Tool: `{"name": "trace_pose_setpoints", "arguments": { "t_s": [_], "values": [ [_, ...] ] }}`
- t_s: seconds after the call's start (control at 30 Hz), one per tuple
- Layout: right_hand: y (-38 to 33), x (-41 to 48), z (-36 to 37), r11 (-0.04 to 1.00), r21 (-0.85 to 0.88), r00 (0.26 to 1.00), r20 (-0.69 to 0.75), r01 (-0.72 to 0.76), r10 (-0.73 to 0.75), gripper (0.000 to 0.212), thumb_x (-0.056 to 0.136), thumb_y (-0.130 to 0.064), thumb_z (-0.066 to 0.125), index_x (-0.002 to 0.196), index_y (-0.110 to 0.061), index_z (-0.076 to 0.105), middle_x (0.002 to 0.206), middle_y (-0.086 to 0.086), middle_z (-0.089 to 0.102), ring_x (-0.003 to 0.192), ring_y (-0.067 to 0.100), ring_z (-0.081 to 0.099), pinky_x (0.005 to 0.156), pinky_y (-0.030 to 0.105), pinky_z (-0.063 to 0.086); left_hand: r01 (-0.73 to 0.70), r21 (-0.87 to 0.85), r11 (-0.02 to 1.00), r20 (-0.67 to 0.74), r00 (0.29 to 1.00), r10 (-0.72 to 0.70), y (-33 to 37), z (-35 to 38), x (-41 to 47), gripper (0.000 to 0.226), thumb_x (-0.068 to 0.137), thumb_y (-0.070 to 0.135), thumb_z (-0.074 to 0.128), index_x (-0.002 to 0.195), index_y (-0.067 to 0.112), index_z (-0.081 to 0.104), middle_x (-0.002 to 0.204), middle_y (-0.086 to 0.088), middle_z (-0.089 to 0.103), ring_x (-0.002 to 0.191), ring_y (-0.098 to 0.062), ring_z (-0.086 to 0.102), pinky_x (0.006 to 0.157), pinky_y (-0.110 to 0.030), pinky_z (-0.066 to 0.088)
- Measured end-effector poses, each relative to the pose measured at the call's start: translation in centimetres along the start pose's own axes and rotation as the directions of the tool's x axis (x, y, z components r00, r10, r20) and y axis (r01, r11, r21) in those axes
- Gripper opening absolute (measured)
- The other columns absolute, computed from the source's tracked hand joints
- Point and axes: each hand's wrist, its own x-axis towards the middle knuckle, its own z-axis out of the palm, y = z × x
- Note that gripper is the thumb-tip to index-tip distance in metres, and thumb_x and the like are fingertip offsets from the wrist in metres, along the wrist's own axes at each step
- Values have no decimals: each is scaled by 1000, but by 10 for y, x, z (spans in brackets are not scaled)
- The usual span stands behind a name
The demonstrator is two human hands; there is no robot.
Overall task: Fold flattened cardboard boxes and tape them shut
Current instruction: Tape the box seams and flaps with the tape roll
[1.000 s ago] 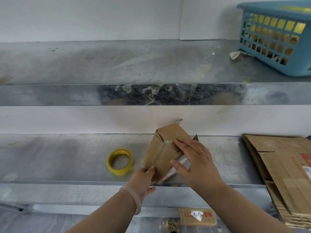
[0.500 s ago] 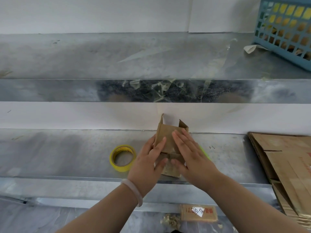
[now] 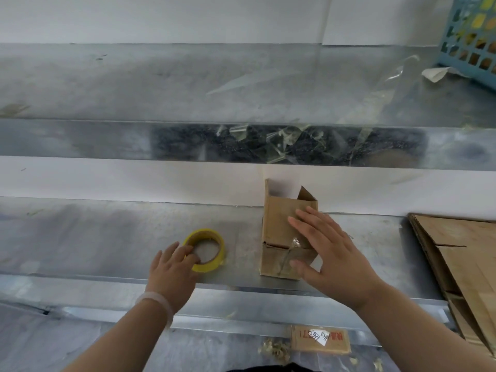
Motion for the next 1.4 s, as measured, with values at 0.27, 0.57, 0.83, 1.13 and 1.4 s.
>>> {"name": "trace_pose_setpoints", "arguments": {
  "t_s": [0.27, 0.57, 0.83, 1.13, 1.4],
  "values": [
    [-26, 21, -10, 999, 42, 995, -101, 10, -6, 58, 93, -47, 45, 145, -21, 46, 148, -8, 45, 144, 7, 30, 122, 28, 15, -206, -302, 931, -246, 960, 133, 33, -49, 12, 21, 84, 39, 48, 103, 31, 53, 97, 6, 69, 97, -23, 64, 98, -46, 41],
    [-76, 57, -22, 937, 325, 991, -10, -125, 135, 47, 92, -37, 65, 138, -31, 54, 126, -20, 57, 109, -6, 50, 87, -7, 27, -462, -251, 851, -468, 827, 311, 66, -123, 14, 19, 89, 34, 52, 106, 25, 52, 99, 2, 67, 103, -15, 54, 106, -37, 33],
    [-77, 53, -26, 781, 556, 934, -23, -284, 355, 8, 82, -25, 78, 84, -30, 72, 87, -16, 69, 84, -7, 63, 74, 5, 45, -470, -243, 848, -397, 846, 355, 74, -130, 14, 19, 89, 41, 51, 106, 30, 52, 93, 5, 67, 93, -15, 58, 106, -41, 34],
    [-77, 41, -38, 706, 616, 902, 18, -349, 431, 14, 92, -19, 65, 81, -24, 60, 78, -12, 72, 78, -3, 63, 65, 8, 44, -439, -79, 895, -337, 857, 390, 90, -149, 21, 42, 86, 57, 46, 106, 29, 71, 81, 6, 73, 70, -19, 65, 91, -41, 51],
    [-81, 35, -52, 504, 782, 866, 88, -367, 493, 7, 97, -11, 57, 90, -9, 58, 79, -2, 75, 76, 11, 73, 75, 25, 56, -251, -96, 963, -242, 944, 222, 98, -161, 23, 65, 77, 83, 25, 87, 36, 68, 66, 11, 66, 61, -9, 58, 67, -28, 45]
  ]
}}
